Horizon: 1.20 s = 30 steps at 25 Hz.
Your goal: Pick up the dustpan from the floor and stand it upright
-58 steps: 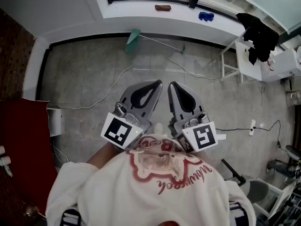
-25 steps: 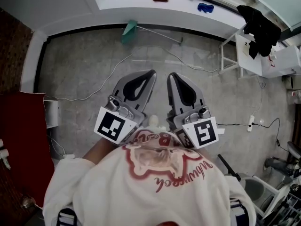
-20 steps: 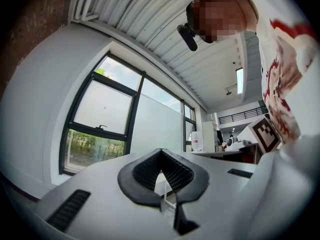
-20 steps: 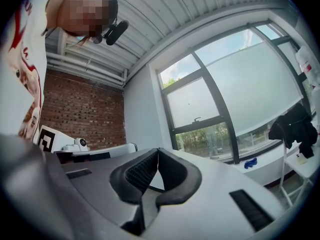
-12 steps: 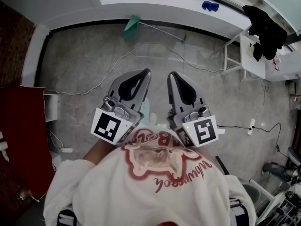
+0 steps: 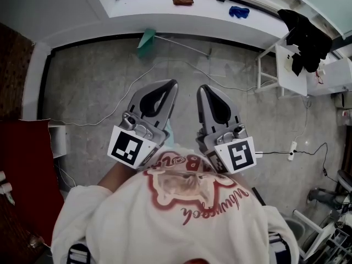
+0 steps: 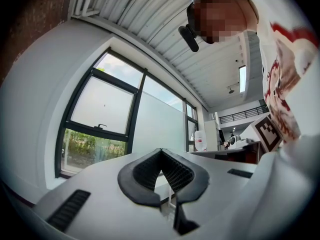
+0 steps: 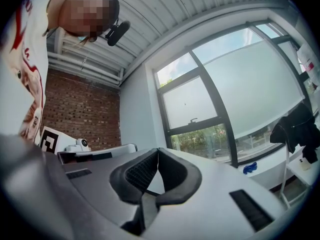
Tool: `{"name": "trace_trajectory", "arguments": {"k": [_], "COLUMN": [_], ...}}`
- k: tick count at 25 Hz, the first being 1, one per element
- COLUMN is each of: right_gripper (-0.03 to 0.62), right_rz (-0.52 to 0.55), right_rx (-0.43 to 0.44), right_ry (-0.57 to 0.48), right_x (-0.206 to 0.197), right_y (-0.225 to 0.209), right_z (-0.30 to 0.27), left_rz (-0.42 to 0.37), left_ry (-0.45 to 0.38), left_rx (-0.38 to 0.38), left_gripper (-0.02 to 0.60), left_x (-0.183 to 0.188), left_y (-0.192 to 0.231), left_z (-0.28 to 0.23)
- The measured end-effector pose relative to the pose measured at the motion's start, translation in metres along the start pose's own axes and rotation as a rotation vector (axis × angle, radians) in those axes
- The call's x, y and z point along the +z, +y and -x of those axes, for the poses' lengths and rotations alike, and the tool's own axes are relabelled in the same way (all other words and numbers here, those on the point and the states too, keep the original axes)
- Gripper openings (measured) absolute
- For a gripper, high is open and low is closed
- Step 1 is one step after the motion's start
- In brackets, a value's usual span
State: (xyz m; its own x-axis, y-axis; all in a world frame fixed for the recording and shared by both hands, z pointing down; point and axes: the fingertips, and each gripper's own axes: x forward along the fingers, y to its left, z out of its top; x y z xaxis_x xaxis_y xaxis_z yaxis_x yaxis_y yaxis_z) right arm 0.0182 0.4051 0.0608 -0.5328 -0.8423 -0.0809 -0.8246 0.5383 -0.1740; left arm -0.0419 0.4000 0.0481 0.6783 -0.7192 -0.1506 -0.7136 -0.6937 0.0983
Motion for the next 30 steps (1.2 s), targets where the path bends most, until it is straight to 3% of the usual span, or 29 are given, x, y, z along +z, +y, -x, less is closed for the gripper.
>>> {"name": "trace_trajectory", "arguments": {"k": [6, 20, 30], "right_gripper": [0.025, 0.025, 0.025], "right_rz": [-0.028, 0.017, -0.001], "right_rx": [-0.026, -0.076, -0.147], "right_ry": [-0.015, -0.054, -0.021], "right_x": [0.003, 0.010, 0.008], "right_y": [-0.033, -0.110, -0.152], "right_z": [-0.054, -0.222, -0.258], "left_rz": [-0.019, -0.017, 0.010], "left_ry": [0.021, 0.022, 0.042], "left_rx": [-0.038, -0.119, -0.095], "left_gripper": [0.018, 0.018, 0.018], "left_x": [-0.008, 0.000, -0.016], "left_y": [0.037, 0.185, 0.233], "left_z": [-0.047, -0.167, -0.203]}}
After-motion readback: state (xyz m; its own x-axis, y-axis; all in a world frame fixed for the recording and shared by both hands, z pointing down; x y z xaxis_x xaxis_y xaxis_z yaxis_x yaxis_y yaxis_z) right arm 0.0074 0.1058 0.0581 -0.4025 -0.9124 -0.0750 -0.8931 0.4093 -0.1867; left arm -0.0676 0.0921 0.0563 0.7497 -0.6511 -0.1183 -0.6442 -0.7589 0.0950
